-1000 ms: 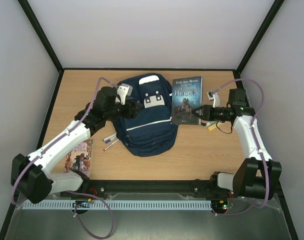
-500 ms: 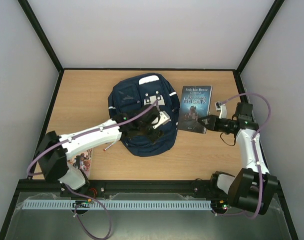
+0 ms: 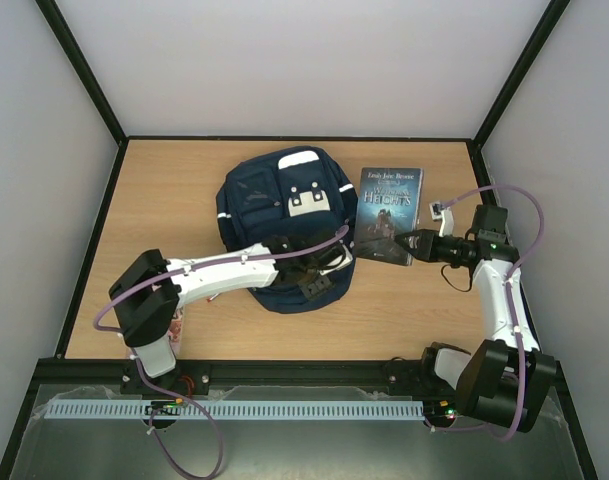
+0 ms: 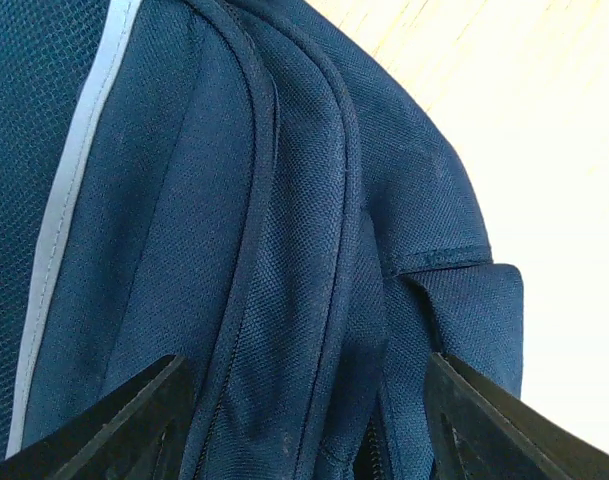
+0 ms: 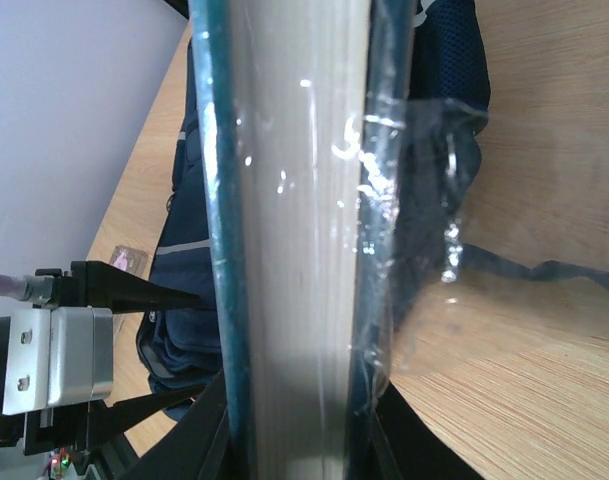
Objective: Pack the student bag
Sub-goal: Pick up the book from the center of the board, then place the book in the student bag.
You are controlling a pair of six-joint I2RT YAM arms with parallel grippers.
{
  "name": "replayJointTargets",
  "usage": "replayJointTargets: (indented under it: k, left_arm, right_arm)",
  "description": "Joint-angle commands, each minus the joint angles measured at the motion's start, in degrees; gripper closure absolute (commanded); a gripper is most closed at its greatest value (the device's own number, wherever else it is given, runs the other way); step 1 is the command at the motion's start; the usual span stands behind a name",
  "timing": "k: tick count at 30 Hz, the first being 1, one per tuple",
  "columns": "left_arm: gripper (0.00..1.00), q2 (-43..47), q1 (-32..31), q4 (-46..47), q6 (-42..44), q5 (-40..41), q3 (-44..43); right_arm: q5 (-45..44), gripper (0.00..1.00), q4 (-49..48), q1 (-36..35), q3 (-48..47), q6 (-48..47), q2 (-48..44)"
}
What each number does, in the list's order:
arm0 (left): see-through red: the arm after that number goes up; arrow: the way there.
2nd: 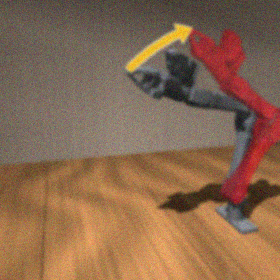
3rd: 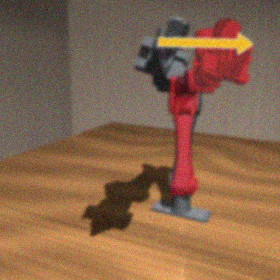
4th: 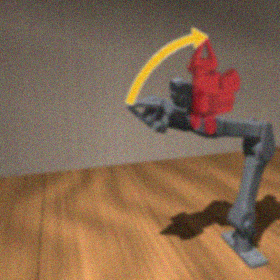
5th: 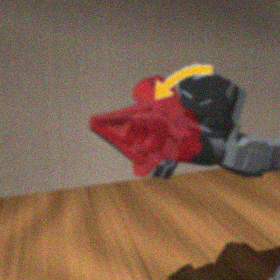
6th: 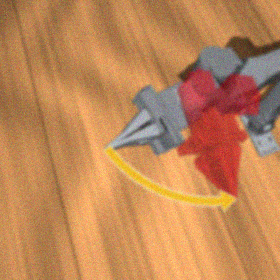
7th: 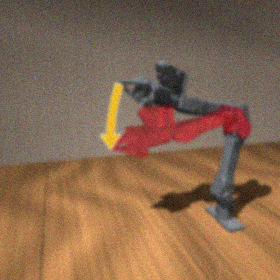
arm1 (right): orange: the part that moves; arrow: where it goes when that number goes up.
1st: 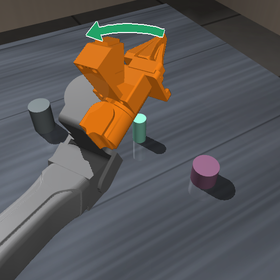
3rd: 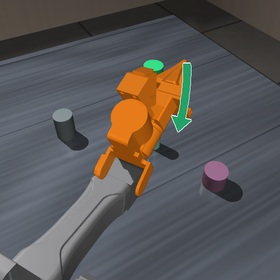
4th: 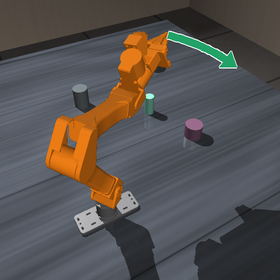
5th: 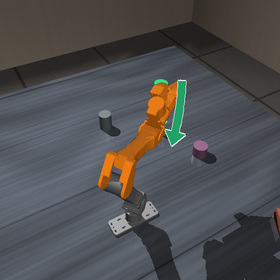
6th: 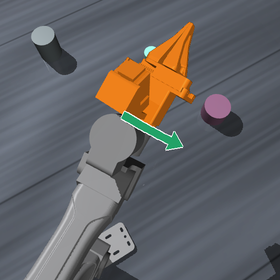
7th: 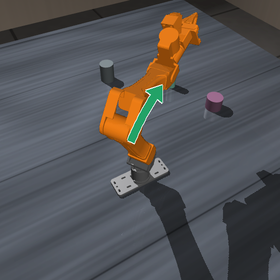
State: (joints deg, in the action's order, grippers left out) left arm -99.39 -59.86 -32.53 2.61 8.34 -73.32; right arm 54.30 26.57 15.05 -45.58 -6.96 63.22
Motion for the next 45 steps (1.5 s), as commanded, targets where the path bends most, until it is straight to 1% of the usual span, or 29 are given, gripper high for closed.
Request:
replayJointTargets:
  k: [1, 2, 5, 10, 12, 14, 15, 17, 21, 22, 30, 34, 36, 38, 40, 42, 43, 45]
  left_arm:
    - [0.34, -1.3, -0.6, -1.6, 0.9, 5.9, -1.5]
    - [0.35, -1.4, -0.7, -1.3, 1.0, 6.5, -1.4]
    - [0.42, -2.6, -0.6, -0.3, 1.7, 7.9, -1.2]
    - [0.43, -5.1, -0.9, 1.0, 2.1, 9.6, -2.0]
    - [0.45, -6.1, -1.2, 0.9, 2.3, 10.2, -2.6]
    - [0.50, -6.6, -1.5, 0.9, 2.4, 10.7, -3.1]
    - [0.54, -6.6, -1.6, 1.0, 2.4, 11.0, -3.3]
    - [0.67, -6.3, -1.8, 1.4, 2.5, 11.8, -3.2]
    - [0.95, -4.2, -1.8, 2.6, 2.6, 13.5, -2.9]
    - [0.97, -3.6, -1.8, 2.9, 2.5, 14.1, -2.8]
    - [0.97, 3.2, -1.5, 6.0, 2.1, 18.9, -1.8]
    - [0.98, 5.3, -1.0, 6.0, 1.7, 19.9, -1.9]
    - [0.97, 6.3, -0.7, 6.0, 1.7, 20.5, -2.0]
    - [0.98, 7.0, -0.1, 5.9, 1.5, 21.3, -2.1]
    - [0.97, 7.8, 0.7, 6.1, 1.5, 21.4, -2.0]
    - [0.98, 8.6, 1.8, 7.0, 1.4, 21.1, -1.7]
    - [0.98, 9.0, 2.4, 7.4, 1.3, 21.0, -1.5]
    - [0.98, 9.8, 3.6, 8.3, 1.1, 20.8, -1.4]
  right_arm:
    - [6.4, 0.99, -4.0, 0.3, -0.3, -2.3, -1.6]
    - [6.4, 0.99, -4.0, 0.3, -0.3, -2.3, -1.5]
    - [6.4, 0.99, -4.0, 0.3, -0.2, -2.4, -1.4]
    - [6.5, 0.99, -3.9, 0.3, -0.3, -2.5, -1.4]
    - [6.5, 0.99, -3.9, 0.3, -0.2, -2.4, -1.3]
    - [6.5, 0.99, -3.9, 0.3, -0.2, -2.5, -1.3]
    - [6.4, 0.99, -3.9, 0.3, -0.2, -2.4, -1.3]
    - [6.4, 0.99, -3.9, 0.3, -0.2, -2.5, -1.3]
    - [6.1, 0.99, -4.0, 0.3, -0.1, -2.5, -1.2]
    - [6.2, 0.99, -4.0, 0.3, -0.1, -2.5, -1.2]
    - [4.7, 0.99, -4.3, 0.3, -0.7, -0.9, -2.6]
    - [4.2, 0.99, -2.6, 0.3, -3.6, 0.3, -1.7]
    - [4.3, 0.99, 0.0, 0.3, -6.4, 0.3, -0.9]
    - [5.7, 0.99, 5.8, 0.2, -10.5, -1.3, 1.3]
    - [7.8, 0.99, 15.2, 0.2, -17.6, -4.8, 4.4]
    - [9.8, 0.99, 22.4, 0.2, -21.9, -6.6, 6.4]
    - [10.5, 0.99, 23.9, 0.2, -22.5, -6.0, 6.5]
    - [11.1, 0.99, 23.4, 0.0, -21.4, -3.1, 5.4]
